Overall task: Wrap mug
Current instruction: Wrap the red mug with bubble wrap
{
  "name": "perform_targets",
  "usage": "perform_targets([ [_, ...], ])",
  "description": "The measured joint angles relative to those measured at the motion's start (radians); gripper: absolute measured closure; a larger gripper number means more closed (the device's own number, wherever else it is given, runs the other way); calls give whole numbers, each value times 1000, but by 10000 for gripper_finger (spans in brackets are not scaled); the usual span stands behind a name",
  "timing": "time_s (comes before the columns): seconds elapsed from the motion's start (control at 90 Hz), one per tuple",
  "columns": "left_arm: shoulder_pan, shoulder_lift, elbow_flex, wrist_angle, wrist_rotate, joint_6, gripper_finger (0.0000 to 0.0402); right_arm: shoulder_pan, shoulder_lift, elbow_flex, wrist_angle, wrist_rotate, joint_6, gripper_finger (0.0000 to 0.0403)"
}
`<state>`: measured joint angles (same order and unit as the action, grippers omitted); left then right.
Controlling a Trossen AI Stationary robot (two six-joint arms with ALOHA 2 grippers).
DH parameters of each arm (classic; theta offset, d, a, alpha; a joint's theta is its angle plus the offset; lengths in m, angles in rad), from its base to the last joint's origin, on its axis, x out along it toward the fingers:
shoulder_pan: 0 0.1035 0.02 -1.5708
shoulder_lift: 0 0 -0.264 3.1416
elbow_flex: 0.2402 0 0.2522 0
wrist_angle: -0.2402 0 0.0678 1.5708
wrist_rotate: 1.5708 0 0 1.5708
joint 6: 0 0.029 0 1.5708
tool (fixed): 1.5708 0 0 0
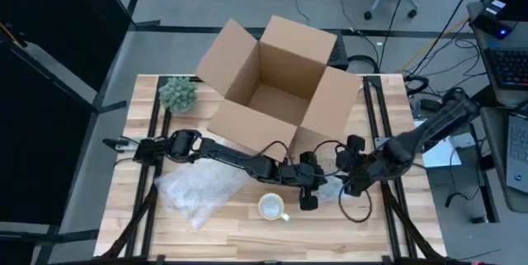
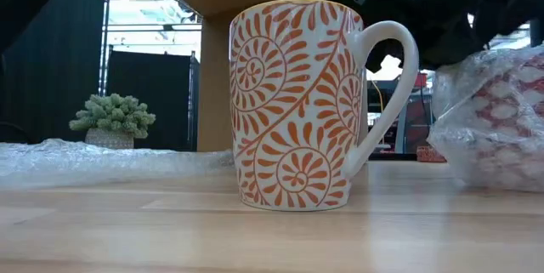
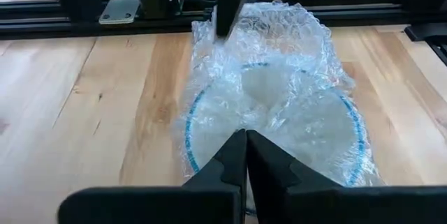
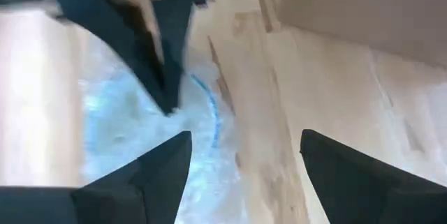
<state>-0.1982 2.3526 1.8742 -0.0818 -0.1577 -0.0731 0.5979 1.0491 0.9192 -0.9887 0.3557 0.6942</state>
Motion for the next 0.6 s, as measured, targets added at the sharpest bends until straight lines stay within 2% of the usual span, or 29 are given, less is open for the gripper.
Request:
perform_targets([
  [0.178, 0, 0, -1, -1, -2, 0, 402, 38, -48, -11, 26, -163, 16, 147],
  [0.3, 0, 0, -1, -1, -3, 0, 402, 92, -41, -54, 76, -222, 44, 147],
  [0.433, 0, 0, -1, -1, -3, 0, 402, 159, -25, -117, 149, -217, 28, 147],
  [0.6, 2, 0, -1, -1, -3, 0, 402, 174, 14, -160, 272, -145, -40, 147],
])
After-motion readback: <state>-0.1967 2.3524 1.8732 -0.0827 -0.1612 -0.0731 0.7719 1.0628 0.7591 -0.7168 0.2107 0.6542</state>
